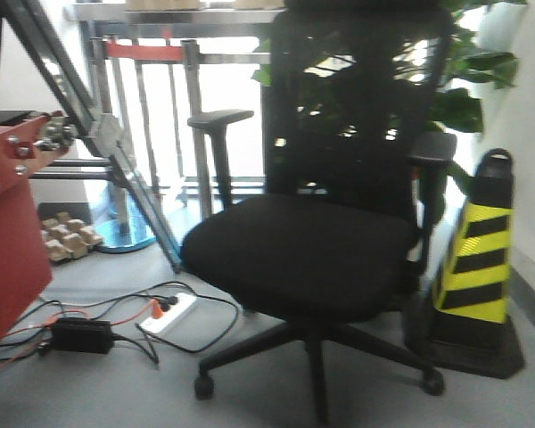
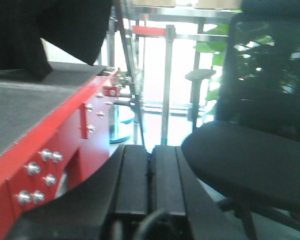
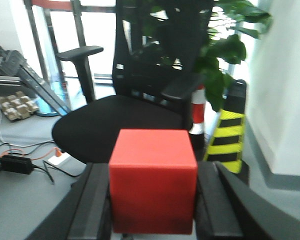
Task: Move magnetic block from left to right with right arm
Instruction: 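Turn the base past the chair toward the other mat surface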
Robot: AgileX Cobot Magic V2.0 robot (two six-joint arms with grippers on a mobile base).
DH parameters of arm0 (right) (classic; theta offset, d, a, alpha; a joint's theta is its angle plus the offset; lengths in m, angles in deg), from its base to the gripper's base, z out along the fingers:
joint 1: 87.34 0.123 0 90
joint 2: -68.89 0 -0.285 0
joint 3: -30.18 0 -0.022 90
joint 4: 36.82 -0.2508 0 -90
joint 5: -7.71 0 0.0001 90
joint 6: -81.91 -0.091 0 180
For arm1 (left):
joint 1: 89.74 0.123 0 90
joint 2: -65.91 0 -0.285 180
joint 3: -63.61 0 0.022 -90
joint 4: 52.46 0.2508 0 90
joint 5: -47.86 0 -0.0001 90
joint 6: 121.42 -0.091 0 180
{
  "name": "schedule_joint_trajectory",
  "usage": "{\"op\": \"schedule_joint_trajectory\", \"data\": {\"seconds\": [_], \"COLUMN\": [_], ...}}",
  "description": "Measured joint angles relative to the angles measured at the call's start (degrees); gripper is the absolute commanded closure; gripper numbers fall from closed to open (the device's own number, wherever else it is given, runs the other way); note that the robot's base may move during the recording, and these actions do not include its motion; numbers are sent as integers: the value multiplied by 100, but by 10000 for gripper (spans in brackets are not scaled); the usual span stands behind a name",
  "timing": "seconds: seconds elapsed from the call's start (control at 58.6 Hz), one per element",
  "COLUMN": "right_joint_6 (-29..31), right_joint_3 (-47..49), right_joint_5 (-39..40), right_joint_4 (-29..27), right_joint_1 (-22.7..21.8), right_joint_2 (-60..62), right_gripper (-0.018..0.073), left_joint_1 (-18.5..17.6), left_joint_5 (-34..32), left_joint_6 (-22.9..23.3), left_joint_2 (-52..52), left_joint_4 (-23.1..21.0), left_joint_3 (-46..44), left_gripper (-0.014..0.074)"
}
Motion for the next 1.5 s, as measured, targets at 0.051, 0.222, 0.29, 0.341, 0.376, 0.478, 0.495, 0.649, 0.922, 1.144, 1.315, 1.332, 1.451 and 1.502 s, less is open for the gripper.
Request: {"op": "schedule_joint_trajectory", "data": {"seconds": [0.051, 0.222, 0.29, 0.341, 0.376, 0.478, 0.495, 0.649, 0.922, 1.144, 1.315, 1.332, 1.451, 1.502], "right_joint_6": [0, 0, 0, 0, 0, 0, 0, 0, 0, 0, 0, 0, 0, 0], "right_joint_3": [0, 0, 0, 0, 0, 0, 0, 0, 0, 0, 0, 0, 0, 0], "right_joint_5": [0, 0, 0, 0, 0, 0, 0, 0, 0, 0, 0, 0, 0, 0], "right_joint_4": [0, 0, 0, 0, 0, 0, 0, 0, 0, 0, 0, 0, 0, 0], "right_joint_1": [0, 0, 0, 0, 0, 0, 0, 0, 0, 0, 0, 0, 0, 0], "right_joint_2": [0, 0, 0, 0, 0, 0, 0, 0, 0, 0, 0, 0, 0, 0], "right_gripper": [368, 368, 368, 368, 368, 368, 368, 368, 368, 368, 368, 368, 368, 368], "left_joint_1": [0, 0, 0, 0, 0, 0, 0, 0, 0, 0, 0, 0, 0, 0], "left_joint_5": [0, 0, 0, 0, 0, 0, 0, 0, 0, 0, 0, 0, 0, 0], "left_joint_6": [0, 0, 0, 0, 0, 0, 0, 0, 0, 0, 0, 0, 0, 0], "left_joint_2": [0, 0, 0, 0, 0, 0, 0, 0, 0, 0, 0, 0, 0, 0], "left_joint_4": [0, 0, 0, 0, 0, 0, 0, 0, 0, 0, 0, 0, 0, 0], "left_joint_3": [0, 0, 0, 0, 0, 0, 0, 0, 0, 0, 0, 0, 0, 0], "left_gripper": [713, 713, 713, 713, 713, 713, 713, 713, 713, 713, 713, 713, 713, 713]}}
